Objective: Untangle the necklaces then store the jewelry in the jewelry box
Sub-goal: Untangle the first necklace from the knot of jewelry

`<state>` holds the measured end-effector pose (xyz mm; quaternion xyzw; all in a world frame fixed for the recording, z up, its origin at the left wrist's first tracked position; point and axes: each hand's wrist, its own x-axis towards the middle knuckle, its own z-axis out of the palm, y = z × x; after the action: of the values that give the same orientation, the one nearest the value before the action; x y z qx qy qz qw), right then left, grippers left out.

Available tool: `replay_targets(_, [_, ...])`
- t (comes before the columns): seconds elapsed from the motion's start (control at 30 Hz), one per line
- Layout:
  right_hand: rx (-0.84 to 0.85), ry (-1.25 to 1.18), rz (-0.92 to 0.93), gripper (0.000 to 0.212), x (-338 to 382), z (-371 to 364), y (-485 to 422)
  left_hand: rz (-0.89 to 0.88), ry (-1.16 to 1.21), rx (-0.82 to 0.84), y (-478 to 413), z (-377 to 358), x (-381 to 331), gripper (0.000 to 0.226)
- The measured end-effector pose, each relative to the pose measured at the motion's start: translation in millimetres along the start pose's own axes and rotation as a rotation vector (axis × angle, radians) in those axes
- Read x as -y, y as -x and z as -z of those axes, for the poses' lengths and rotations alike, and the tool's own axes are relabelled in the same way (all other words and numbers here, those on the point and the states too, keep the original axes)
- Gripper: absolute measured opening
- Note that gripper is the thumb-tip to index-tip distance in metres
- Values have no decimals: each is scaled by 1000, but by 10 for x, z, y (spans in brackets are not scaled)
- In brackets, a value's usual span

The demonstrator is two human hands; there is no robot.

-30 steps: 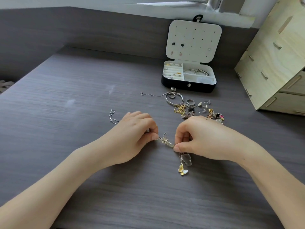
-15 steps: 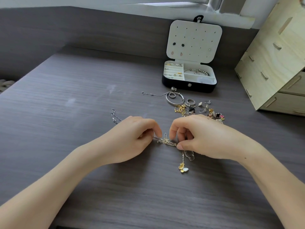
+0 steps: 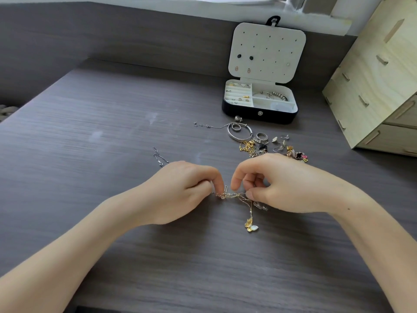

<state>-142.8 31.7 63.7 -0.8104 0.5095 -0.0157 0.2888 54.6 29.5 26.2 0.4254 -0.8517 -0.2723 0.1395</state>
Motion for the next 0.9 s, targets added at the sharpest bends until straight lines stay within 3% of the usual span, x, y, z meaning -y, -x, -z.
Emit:
replay_targets(0.17, [10,16,10,31,-5,-17,-9,-12,-56,-70,-1,-45,-4,15])
replay_targets(0.3, [16,60,-4,34,-34,-29,-19,1,-135,-96,-13,-56,1,12])
replay_targets(0.5, [12,98,-39,36,-71,-37,-8,37,-219,-51,32,66,68,10])
replay_targets(0.9, [10,129,-34,36,-64,-39,-11,49,-167,90,83,195,115,10])
